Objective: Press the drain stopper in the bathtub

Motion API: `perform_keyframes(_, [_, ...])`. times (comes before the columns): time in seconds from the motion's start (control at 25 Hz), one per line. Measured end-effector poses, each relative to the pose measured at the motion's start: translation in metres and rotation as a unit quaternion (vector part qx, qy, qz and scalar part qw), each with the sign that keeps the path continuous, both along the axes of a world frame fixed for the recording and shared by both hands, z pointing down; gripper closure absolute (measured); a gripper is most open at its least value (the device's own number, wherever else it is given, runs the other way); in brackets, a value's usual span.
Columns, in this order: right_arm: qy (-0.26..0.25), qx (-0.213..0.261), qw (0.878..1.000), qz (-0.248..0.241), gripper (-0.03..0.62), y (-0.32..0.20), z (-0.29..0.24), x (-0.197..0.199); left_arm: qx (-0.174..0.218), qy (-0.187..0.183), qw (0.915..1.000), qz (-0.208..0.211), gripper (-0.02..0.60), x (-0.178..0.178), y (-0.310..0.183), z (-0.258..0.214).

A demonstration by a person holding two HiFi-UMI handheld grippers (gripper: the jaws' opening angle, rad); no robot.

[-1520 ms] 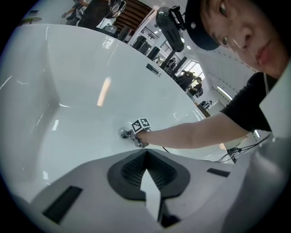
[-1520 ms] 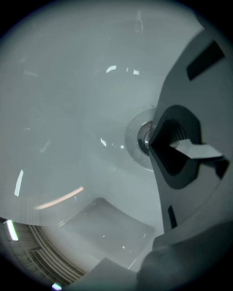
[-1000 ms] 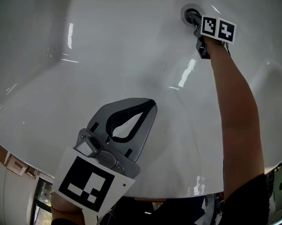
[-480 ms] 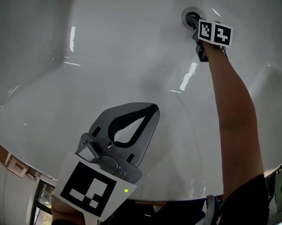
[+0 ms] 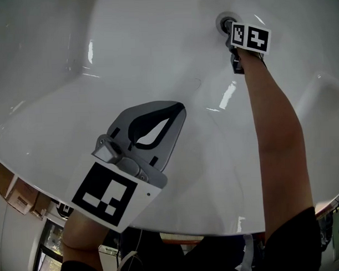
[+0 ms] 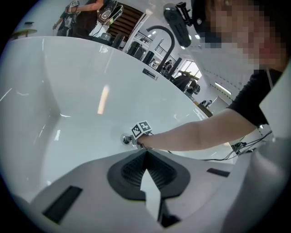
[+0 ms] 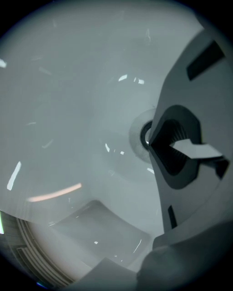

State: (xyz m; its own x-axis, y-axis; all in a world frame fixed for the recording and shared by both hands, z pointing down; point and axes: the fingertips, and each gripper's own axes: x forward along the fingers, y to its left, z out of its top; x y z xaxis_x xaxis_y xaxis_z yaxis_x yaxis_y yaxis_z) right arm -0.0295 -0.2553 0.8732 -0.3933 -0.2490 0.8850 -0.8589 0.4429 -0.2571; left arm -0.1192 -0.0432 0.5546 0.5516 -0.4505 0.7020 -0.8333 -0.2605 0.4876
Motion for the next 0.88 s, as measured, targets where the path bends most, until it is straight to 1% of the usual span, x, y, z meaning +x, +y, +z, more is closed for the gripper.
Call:
perform_keyframes(0.12, [-0.025,-0.004,1.000,0.000,0.583,0.022,-0.034,0.006,0.029,0.009,0.9995,-0.012,0.578,-0.003,0.001,0.003])
perform_keyframes(0.24, [-0.040,-0.002,0.999,-0.019,0.583,0.036,-0.075,0.020,0.048,-0.018,0.9985,-0.020,0.578,-0.010,-0.002,0.012])
perform_keyframes(0.36, [-0.051,-0.006,0.998,-0.027,0.583,0.051,-0.104,0.035,0.045,-0.044,0.9979,-0.018,0.578,-0.011,-0.001,0.021])
perform_keyframes(0.44, [-0.069,-0.005,0.997,-0.029,0.582,0.061,-0.127,0.035,0.043,-0.041,0.9980,-0.023,0.578,-0.013,-0.001,0.015])
perform_keyframes(0.56, [-0.105,0.022,0.993,-0.045,0.583,0.068,-0.187,0.040,0.054,-0.021,0.9975,-0.040,0.578,-0.006,-0.008,-0.017])
perform_keyframes(0.64, [-0.130,0.040,0.990,-0.045,0.582,0.077,-0.237,0.052,0.064,-0.016,0.9967,-0.048,0.578,0.003,-0.008,-0.044])
perform_keyframes(0.72, [-0.151,0.059,0.986,-0.037,0.583,0.086,-0.285,0.065,0.074,-0.013,0.9959,-0.050,0.578,0.010,-0.006,-0.069])
perform_keyframes(0.88, [-0.187,0.097,0.977,-0.012,0.583,0.113,-0.375,0.085,0.093,-0.008,0.9949,-0.038,0.578,0.014,0.012,-0.116])
